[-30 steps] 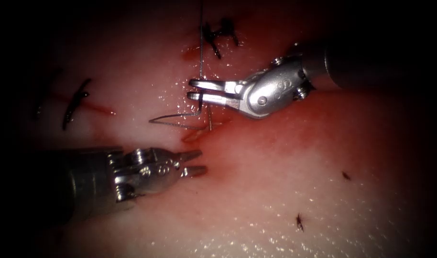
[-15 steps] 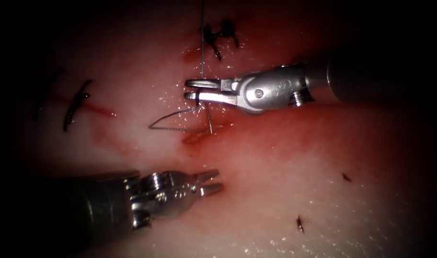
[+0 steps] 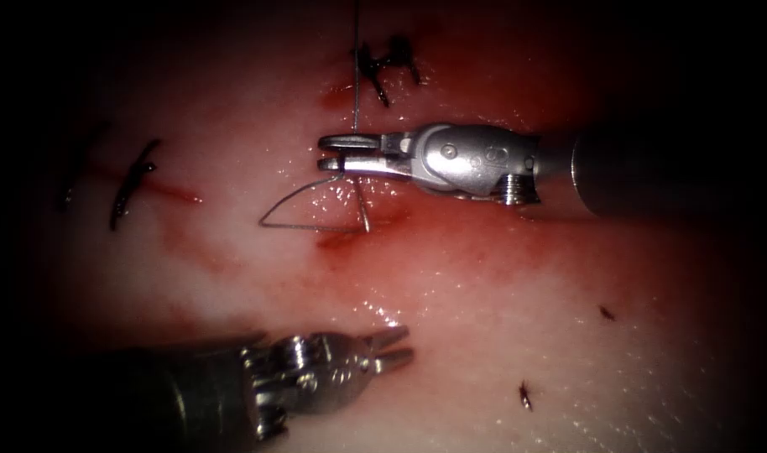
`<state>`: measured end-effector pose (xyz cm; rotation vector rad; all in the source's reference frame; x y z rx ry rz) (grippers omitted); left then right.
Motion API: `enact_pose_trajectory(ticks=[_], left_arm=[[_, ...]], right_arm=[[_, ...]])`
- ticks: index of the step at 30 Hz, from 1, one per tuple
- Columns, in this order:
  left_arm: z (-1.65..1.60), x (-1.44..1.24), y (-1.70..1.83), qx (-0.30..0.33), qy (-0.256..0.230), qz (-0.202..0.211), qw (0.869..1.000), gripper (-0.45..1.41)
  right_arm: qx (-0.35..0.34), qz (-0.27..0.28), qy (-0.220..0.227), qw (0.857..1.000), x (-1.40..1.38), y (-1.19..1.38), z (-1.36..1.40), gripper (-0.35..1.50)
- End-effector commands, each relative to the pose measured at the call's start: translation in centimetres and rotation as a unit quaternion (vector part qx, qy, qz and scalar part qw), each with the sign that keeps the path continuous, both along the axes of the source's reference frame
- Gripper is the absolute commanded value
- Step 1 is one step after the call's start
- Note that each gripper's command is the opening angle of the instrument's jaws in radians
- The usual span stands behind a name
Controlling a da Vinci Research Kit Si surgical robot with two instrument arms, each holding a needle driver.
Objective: Wound Closure
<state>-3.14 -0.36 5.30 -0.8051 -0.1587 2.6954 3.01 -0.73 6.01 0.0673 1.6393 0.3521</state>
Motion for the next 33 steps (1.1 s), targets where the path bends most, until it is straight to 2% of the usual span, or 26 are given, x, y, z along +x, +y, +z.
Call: enact_pose_trajectory(ticks=[1, 12, 20, 33], left_arm=[[0.08, -0.04, -0.04, 0.001, -0.001, 0.002, 1.000, 0.20], [0.35, 0.03, -0.06, 0.000, -0.001, 0.011, 1.000, 0.20], [0.51, 0.09, -0.06, 0.006, 0.001, 0.012, 1.000, 0.20], [0.53, 0.28, -0.10, 0.008, -0.003, 0.018, 1.000, 0.15]], right_arm=[[0.009, 0.000, 0.006, 1.000, 0.08, -0.05, 0.04, -0.35], [0.036, -0.004, 0.011, 0.999, 0.06, 0.03, 0.07, -0.35], [0.083, -0.009, 0.013, 0.996, 0.06, 0.06, 0.09, -0.35], [0.166, -0.041, 0.013, 0.985, 0.07, 0.04, 0.11, -0.35]])
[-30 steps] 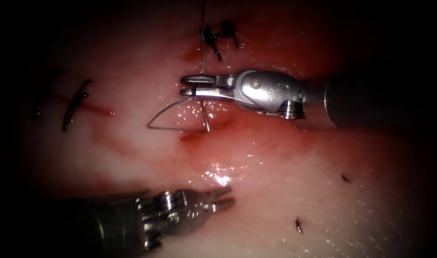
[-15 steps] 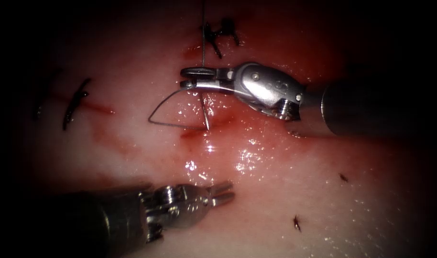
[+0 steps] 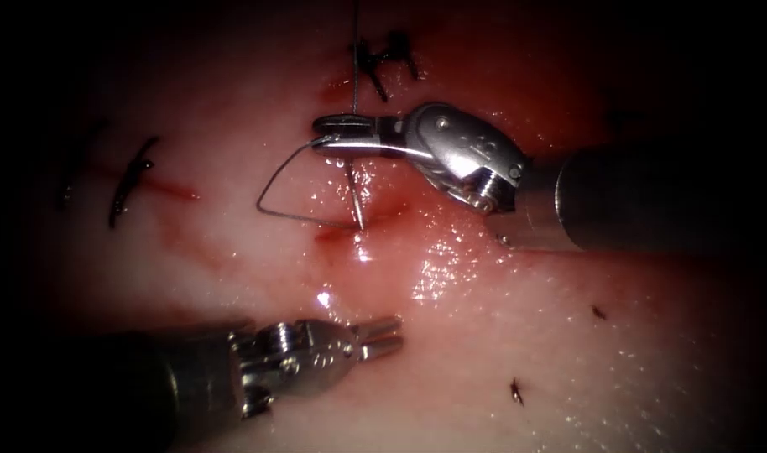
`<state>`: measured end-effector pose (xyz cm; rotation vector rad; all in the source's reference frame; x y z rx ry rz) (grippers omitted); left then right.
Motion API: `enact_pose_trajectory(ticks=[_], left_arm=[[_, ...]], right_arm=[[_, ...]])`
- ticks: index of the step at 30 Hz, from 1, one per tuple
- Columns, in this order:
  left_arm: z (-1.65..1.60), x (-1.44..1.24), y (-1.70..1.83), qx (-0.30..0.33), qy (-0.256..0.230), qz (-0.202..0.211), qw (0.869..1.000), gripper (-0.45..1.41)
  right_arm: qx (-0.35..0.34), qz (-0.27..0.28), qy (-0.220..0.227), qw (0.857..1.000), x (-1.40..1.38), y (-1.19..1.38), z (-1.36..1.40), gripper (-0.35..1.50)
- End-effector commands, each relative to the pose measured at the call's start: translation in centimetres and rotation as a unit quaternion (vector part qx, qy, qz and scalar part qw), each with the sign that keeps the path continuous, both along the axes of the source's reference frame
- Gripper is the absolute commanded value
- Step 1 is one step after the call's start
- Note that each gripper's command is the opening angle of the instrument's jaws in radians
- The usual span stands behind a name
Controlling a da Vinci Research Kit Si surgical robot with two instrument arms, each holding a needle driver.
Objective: Wound Closure
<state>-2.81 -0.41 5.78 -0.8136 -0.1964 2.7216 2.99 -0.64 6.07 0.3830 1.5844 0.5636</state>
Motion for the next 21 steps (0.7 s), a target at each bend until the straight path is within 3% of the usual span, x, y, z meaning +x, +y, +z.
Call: enact_pose_trajectory(ticks=[1, 15, 21], left_arm=[[0.06, -0.05, -0.06, 0.000, 0.000, 0.001, 1.000, 0.15], [0.11, 0.08, -0.25, 0.004, 0.008, 0.011, 1.000, 0.15], [0.11, 0.10, -0.25, 0.004, 0.007, 0.013, 1.000, 0.14]], right_arm=[[0.007, -0.008, 0.000, 1.000, 0.09, -0.06, 0.05, -0.35], [0.143, -0.039, 0.018, 0.989, 0.12, -0.19, 0.09, -0.35], [0.214, -0.055, 0.016, 0.975, 0.13, -0.25, 0.08, -0.35]])
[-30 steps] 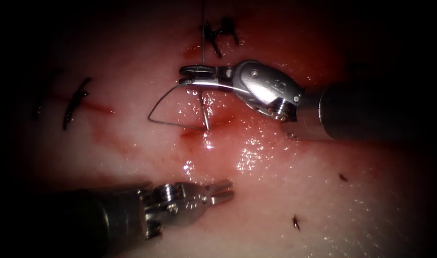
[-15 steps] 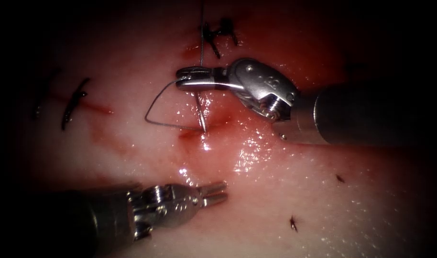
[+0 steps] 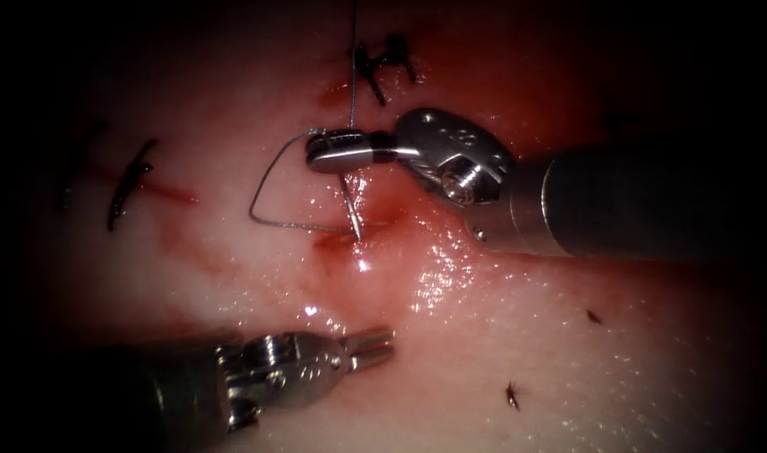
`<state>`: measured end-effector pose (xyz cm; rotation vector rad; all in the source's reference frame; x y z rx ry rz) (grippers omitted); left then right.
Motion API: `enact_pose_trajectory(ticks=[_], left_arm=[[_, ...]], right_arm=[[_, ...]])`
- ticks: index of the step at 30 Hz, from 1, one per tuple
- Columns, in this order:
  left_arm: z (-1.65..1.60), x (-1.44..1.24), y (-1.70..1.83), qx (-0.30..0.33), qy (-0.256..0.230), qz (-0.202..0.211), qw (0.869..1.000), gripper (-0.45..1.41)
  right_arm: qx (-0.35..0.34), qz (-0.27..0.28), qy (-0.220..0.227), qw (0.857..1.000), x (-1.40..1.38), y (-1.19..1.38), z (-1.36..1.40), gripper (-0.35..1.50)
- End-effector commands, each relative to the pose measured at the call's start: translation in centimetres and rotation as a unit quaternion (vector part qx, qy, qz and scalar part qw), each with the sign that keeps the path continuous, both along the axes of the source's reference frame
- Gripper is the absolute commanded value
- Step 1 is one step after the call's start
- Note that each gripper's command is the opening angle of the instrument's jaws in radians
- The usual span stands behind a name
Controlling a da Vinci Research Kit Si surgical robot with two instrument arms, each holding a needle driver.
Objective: Wound Closure
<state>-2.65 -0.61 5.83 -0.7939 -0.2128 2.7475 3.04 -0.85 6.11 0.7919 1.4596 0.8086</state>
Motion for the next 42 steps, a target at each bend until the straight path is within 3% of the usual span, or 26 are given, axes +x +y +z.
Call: enact_pose_trajectory(ticks=[1, 11, 28, 42], left_arm=[[0.06, -0.05, -0.05, 0.001, -0.001, 0.001, 1.000, 0.14], [0.05, 0.01, -0.04, 0.003, -0.003, 0.002, 1.000, 0.12], [0.03, 0.14, -0.02, 0.006, -0.002, 0.001, 1.000, 0.10], [-0.02, 0.24, 0.02, 0.006, 0.003, -0.001, 1.000, 0.10]], right_arm=[[0.023, -0.003, 0.001, 1.000, 0.08, -0.05, 0.04, -0.35], [0.089, -0.025, 0.009, 0.996, 0.11, -0.24, -0.03, -0.35], [0.107, -0.057, 0.021, 0.992, 0.12, -0.63, -0.15, -0.35], [0.182, -0.037, -0.023, 0.982, -0.14, -1.04, -0.10, -0.35]])
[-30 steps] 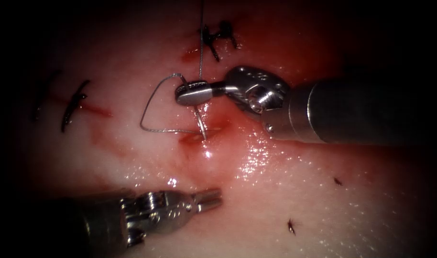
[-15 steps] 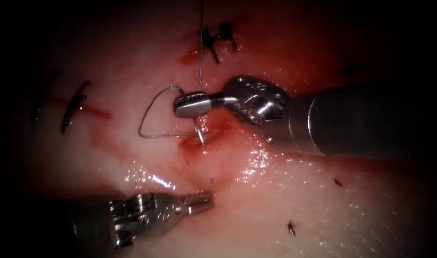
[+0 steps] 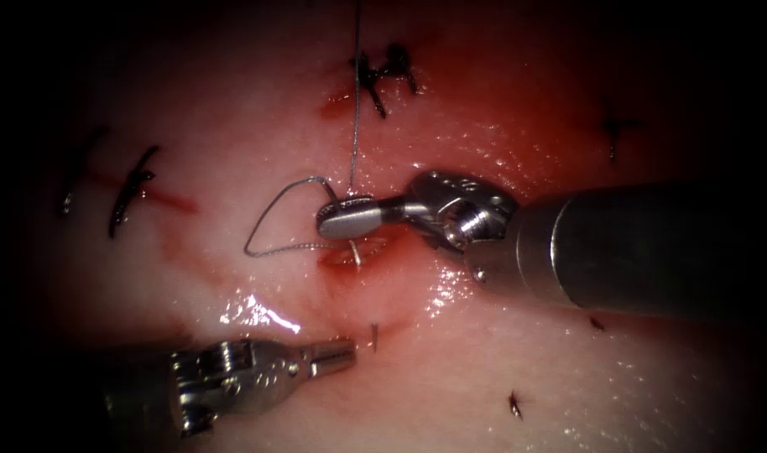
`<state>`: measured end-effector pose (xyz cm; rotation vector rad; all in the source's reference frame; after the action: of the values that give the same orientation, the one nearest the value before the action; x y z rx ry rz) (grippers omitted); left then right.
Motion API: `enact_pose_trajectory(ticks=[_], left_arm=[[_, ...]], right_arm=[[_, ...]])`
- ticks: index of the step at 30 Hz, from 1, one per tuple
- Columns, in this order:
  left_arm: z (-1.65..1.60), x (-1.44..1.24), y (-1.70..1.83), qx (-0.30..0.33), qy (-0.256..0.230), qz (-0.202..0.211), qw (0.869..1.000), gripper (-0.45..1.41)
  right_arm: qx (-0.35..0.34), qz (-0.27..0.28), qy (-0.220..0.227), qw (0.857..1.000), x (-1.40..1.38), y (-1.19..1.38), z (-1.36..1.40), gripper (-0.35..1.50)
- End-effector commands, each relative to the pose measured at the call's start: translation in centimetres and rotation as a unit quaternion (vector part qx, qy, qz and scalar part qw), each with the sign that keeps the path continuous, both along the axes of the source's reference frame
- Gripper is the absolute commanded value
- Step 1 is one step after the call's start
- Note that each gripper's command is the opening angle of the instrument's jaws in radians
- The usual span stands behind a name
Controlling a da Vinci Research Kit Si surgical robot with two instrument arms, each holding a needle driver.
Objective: Wound Closure
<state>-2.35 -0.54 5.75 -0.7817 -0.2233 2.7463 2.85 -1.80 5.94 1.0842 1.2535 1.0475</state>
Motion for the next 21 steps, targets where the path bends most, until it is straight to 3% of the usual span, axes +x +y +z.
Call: enact_pose_trajectory(ticks=[1, 8, 16, 21], left_arm=[[0.06, -0.06, -0.05, 0.001, 0.000, 0.000, 1.000, 0.10], [0.03, -0.05, -0.03, 0.002, 0.001, -0.001, 1.000, 0.10], [-0.02, -0.04, 0.00, 0.000, 0.001, -0.006, 1.000, 0.10], [-0.11, -0.04, 0.12, -0.028, -0.022, -0.016, 0.999, 0.20]], right_arm=[[0.005, -0.005, -0.002, 1.000, 0.03, -0.12, 0.09, -0.35], [0.023, -0.029, -0.011, 0.999, 0.04, -0.46, 0.13, -0.35], [0.007, 0.001, 0.003, 1.000, 0.02, -0.23, 0.11, -0.35], [-0.033, 0.028, -0.011, 0.999, -0.04, 0.09, 0.12, 0.34]])
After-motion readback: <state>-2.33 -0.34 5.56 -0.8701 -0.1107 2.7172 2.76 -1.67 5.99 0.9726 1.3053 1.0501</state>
